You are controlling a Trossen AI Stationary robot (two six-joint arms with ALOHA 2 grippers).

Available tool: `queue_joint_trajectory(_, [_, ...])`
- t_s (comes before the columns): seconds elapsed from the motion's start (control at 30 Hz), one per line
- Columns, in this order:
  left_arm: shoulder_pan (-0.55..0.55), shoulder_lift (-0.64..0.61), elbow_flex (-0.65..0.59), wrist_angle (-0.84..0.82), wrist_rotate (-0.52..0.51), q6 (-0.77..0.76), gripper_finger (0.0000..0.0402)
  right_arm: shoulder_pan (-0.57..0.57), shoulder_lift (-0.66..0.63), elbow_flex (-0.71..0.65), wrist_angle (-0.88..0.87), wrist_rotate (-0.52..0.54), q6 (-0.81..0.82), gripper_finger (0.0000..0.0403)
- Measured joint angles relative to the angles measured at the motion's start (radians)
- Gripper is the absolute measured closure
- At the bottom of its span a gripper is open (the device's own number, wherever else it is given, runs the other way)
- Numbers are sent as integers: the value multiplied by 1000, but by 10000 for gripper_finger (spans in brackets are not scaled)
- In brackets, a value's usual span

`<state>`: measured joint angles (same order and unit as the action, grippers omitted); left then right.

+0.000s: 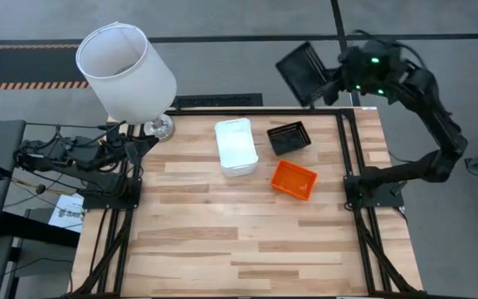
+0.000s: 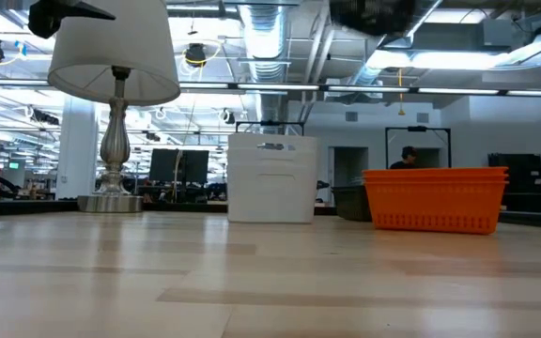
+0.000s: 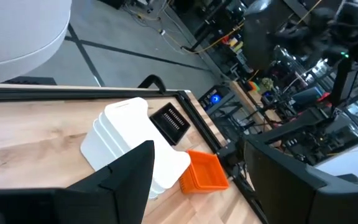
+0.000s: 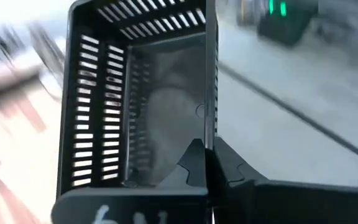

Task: Stack baskets by color
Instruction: Stack the left black bin on the black bins

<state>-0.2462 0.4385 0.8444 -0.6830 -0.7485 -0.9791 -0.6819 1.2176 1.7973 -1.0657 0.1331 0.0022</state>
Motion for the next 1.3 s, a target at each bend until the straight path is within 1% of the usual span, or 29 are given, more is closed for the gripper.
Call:
queue_joint_trajectory(0.07, [0, 0, 0, -4, -1, 0, 164, -35, 31, -13, -53, -1, -53, 400])
queue_joint_trajectory(0.17, [0, 0, 0, -20, -1, 0, 164, -66, 83, -64, -83, -8, -154, 399])
queue_joint_trajectory(0.23, [0, 0, 0, -30, -1, 0, 164, -83, 121, -105, -78, -36, -249, 396])
queue_joint_trajectory(0.3, [0, 0, 0, -40, -7, 0, 164, -89, 153, -145, -70, -77, -349, 396])
queue_joint_trajectory(0.37, [0, 0, 0, -47, -15, -1, 164, -94, 188, -178, -72, -82, -433, 399])
queue_joint_trajectory(0.5, [0, 0, 0, -48, -20, 0, 164, -96, 260, -240, -75, -95, -565, 397])
queue_joint_trajectory(0.57, [0, 0, 0, -54, -24, 0, 164, -96, 294, -261, -67, -132, -614, 389])
queue_joint_trajectory(0.67, [0, 0, -1, -82, -24, -6, 164, -96, 345, -285, -62, -164, -680, 385])
queue_joint_trajectory(0.77, [0, 0, -1, -93, -24, -9, 164, -96, 387, -286, -61, -177, -734, 393])
queue_joint_trajectory(0.93, [0, 0, -1, -92, -27, -9, 164, -110, 429, -286, -107, -269, -823, 393])
queue_joint_trajectory(1.1, [0, 0, -1, -91, -43, -10, 164, -135, 489, -286, -112, -278, -867, 376])
queue_joint_trajectory(1.3, [0, 0, -1, -91, -57, -11, 164, -145, 547, -286, -127, -282, -954, 388])
